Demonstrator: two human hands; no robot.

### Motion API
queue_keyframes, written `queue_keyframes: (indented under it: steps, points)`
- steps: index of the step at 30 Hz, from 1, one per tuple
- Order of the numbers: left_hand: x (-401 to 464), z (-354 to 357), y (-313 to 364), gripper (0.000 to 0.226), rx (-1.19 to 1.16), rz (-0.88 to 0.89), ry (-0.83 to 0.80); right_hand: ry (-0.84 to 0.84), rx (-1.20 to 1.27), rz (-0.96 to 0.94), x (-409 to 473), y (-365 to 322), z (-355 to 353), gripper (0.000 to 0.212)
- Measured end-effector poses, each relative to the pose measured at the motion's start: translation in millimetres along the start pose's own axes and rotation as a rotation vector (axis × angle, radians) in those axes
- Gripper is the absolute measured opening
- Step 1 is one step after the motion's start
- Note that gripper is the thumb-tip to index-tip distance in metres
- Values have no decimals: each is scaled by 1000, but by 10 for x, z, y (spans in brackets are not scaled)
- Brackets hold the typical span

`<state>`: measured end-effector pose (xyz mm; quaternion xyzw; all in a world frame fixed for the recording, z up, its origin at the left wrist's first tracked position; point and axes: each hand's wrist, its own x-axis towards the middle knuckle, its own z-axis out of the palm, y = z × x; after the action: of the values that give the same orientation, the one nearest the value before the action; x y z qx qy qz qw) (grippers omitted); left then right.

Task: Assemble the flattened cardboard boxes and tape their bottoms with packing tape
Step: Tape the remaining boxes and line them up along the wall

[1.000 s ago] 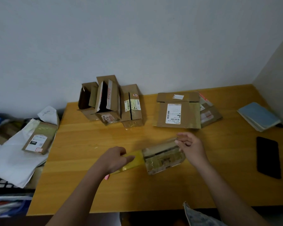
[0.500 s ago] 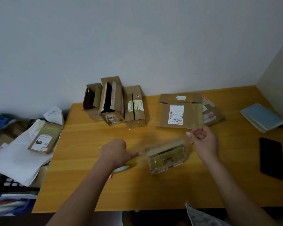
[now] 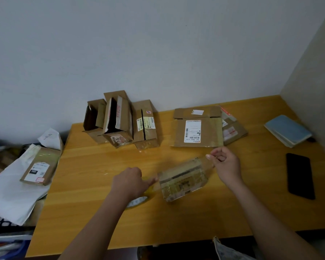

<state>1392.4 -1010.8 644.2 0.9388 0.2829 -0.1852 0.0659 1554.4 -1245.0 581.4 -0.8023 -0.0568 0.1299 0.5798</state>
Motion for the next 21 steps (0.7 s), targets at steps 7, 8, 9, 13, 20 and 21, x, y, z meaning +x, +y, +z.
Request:
queue_keyframes:
  steps: [7,8,9,13,20,21]
  points:
    - [140,217,-29,58,16,-43,-47,-28,-60,3,52,177,94,16]
    - [166,272,-40,60,18,-51,-45,-33,-75,6,59,214,121,19]
    - [190,329,-47,63,19,-63,-42,-39,-99,6,63,255,148,20]
    - [271,571,-48,77,-7,-121,-64,-65,-148,5,72,378,234,16]
    - [317,713,-29,60,-194,-128,-130,-33,-60,110,59,496,303,10]
    - [317,736,-29,59,-221,-125,-142,-30,-43,121,47,508,312,10]
